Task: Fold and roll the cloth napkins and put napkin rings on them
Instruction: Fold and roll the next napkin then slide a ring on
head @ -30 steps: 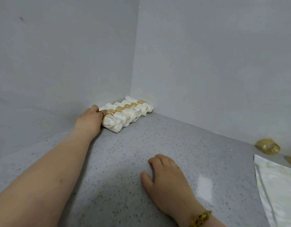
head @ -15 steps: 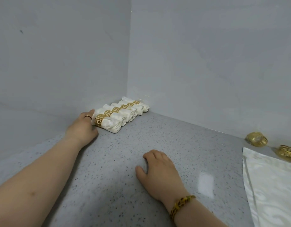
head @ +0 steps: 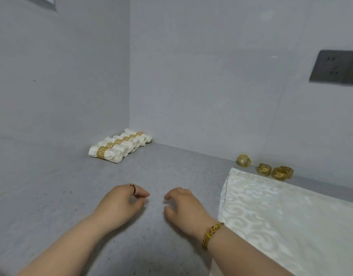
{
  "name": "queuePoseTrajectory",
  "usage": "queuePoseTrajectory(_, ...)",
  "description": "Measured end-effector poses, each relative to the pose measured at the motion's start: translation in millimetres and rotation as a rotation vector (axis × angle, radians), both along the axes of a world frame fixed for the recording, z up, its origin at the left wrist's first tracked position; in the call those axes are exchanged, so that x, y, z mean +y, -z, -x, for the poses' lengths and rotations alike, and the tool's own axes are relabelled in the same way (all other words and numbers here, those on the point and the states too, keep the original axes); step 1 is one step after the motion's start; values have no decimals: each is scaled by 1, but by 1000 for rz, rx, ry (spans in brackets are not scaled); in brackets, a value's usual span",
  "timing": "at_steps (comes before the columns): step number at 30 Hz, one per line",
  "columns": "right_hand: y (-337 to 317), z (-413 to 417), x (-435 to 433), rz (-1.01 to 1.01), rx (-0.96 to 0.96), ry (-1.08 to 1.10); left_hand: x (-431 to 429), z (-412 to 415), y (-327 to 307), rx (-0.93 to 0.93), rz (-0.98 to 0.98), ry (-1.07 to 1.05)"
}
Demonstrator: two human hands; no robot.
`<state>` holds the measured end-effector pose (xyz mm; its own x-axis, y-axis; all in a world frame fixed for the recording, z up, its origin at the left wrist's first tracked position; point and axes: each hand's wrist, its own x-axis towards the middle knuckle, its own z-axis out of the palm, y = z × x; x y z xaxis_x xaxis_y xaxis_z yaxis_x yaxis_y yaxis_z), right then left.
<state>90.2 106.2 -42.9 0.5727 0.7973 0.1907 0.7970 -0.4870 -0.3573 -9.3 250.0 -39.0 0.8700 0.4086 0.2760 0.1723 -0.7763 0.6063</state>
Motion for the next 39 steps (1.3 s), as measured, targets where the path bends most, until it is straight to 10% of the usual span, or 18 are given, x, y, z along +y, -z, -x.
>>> queuePoseTrajectory(13, 7, 57, -261, 1, 138, 307, -191, 40, 27, 247, 135, 700)
queuePoseTrajectory(39, 31, 94, -301, -409, 524, 200, -220, 14, 11, 205, 285, 502)
